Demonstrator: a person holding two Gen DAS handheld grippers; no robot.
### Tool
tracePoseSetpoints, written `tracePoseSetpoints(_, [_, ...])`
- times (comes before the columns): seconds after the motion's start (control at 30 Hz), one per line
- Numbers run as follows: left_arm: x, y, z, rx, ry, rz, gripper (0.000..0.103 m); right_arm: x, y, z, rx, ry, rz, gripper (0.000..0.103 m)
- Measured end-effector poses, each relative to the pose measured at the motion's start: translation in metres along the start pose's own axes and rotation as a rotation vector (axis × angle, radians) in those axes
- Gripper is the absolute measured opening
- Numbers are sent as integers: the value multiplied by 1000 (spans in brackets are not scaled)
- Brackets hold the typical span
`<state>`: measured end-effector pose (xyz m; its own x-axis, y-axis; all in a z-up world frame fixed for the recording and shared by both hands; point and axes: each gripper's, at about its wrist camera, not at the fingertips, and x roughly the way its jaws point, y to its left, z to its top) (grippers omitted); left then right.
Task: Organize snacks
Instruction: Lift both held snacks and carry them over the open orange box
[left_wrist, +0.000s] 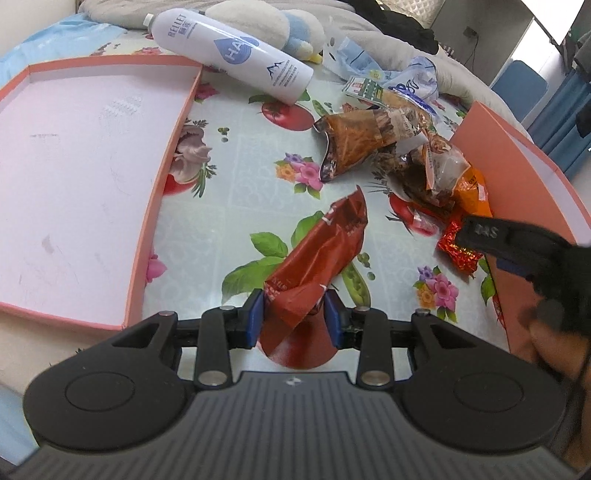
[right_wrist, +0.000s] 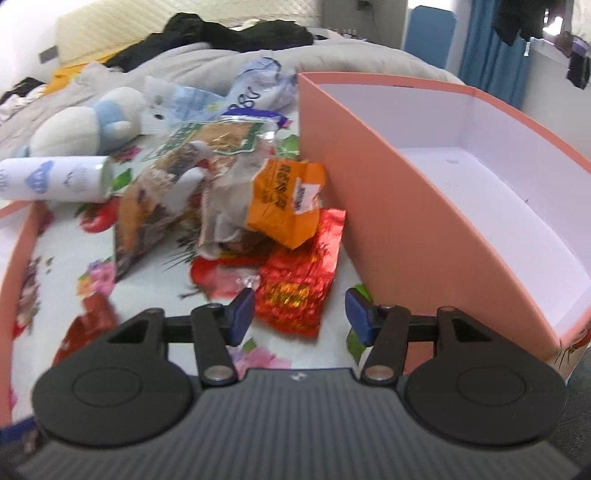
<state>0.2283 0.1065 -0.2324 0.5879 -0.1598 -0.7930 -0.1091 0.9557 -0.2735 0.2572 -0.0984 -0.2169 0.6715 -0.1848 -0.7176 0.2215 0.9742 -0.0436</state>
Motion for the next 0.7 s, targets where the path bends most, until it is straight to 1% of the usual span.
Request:
tracePoseSetpoints(0.1, [3,4,-2,-7,8,-11,38,13,8,4,-22,22,-50,56])
tracePoseSetpoints(0.17, [4,3,-2,8,2,-9,38,21,10,6,-18,39,-66,55])
tracePoseSetpoints(0.27, [5,2,-2,17,2,-5,37,25,18,8,-53,27,-107,55])
tracePoseSetpoints(0.33, [5,2,-2,19,3,-4,37,27,20,9,-56,29,-111,55])
tracePoseSetpoints(0.37, [5,2,-2,19,6,-3,36,28,19,9,-52,32,-111,53])
tracePoseSetpoints(0.4, [5,2,-1,19,7,-3,36,28,18,9,-46,38,-107,49])
tracePoseSetpoints(0.47, [4,2,-1,14,8,0,35,27,14,9,-28,45,-88,44])
tracePoseSetpoints(0.6, [2,2,-2,-4,7,7,33,20,6,8,-6,54,-29,42])
tracePoseSetpoints(0.67, [-1,1,-3,-13,7,9,33,11,3,7,-12,51,4,33])
tracePoseSetpoints(0.7, [-2,0,-4,-13,4,12,33,6,1,5,-17,56,27,33])
